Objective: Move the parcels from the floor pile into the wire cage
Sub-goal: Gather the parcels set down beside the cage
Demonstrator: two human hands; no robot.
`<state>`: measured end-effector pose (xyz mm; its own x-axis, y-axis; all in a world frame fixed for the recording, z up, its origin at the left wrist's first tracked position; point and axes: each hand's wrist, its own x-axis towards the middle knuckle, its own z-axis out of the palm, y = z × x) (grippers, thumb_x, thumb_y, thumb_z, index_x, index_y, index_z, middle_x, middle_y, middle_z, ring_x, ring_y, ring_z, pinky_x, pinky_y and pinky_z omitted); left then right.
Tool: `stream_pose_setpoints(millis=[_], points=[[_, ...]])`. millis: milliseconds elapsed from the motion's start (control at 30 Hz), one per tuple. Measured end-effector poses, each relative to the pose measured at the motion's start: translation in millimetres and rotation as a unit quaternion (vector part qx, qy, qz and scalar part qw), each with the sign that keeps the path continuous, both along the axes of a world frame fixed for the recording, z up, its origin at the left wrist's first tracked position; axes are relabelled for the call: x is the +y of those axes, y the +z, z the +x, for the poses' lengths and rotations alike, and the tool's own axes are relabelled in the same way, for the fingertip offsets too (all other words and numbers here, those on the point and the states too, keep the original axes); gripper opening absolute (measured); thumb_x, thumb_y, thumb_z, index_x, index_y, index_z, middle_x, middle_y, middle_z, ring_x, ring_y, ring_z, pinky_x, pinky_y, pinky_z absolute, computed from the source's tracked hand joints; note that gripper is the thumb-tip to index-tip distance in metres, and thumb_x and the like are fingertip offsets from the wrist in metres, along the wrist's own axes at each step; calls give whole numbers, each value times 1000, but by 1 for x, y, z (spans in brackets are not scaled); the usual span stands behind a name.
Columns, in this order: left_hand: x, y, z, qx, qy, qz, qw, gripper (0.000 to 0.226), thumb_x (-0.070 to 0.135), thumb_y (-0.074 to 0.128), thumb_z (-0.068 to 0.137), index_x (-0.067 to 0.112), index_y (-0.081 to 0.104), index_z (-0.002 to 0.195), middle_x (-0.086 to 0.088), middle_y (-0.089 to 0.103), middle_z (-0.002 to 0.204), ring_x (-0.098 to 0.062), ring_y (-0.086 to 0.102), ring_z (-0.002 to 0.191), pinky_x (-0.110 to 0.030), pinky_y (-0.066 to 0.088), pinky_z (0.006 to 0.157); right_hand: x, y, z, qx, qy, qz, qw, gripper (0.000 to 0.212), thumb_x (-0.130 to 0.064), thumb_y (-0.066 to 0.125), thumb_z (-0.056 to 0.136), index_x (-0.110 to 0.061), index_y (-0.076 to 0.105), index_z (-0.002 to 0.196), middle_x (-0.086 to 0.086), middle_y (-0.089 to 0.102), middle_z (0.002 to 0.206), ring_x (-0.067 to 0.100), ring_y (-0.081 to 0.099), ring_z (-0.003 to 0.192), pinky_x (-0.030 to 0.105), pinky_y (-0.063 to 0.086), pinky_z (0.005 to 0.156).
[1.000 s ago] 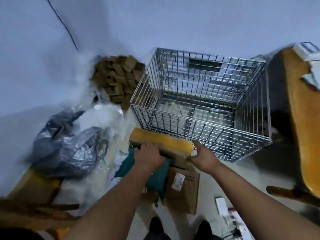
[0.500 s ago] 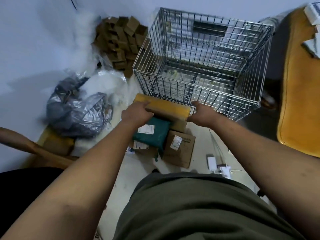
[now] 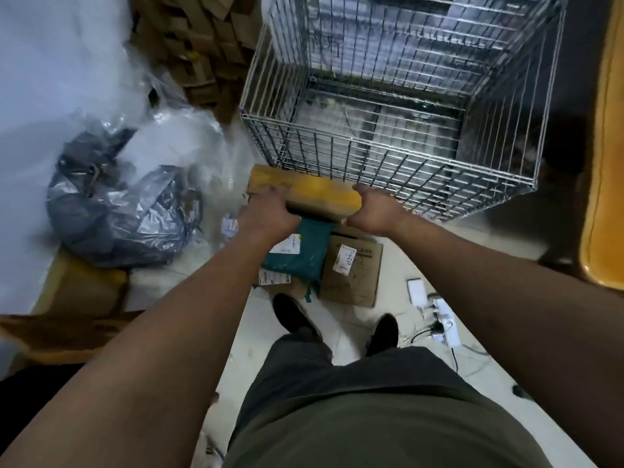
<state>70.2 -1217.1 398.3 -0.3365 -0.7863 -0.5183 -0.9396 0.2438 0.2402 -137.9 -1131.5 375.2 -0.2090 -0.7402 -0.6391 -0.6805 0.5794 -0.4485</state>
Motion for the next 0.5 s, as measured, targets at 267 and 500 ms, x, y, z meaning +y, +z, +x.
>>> stream_pose_setpoints(millis=[267,500], points=[[-115,-84,0,-14,-92,-7,996,87,44,70,88,40,23,160,-15,31,160,-40,37,141,-57,40,111,-61,-73,16,35,-90,5,995,87,-32,73,85,-24,26,159,20,39,152,39,44,135,40,43,104],[-180,-202,-5,-75,-98,-22,992,94,59,68,86,44,11,160,-21,21,162,-47,34,142,-61,33,110,-113,-201,2,53,-76,24,995,82,-38,70,85,-26,29,155,17,40,151,40,39,137,46,42,107]])
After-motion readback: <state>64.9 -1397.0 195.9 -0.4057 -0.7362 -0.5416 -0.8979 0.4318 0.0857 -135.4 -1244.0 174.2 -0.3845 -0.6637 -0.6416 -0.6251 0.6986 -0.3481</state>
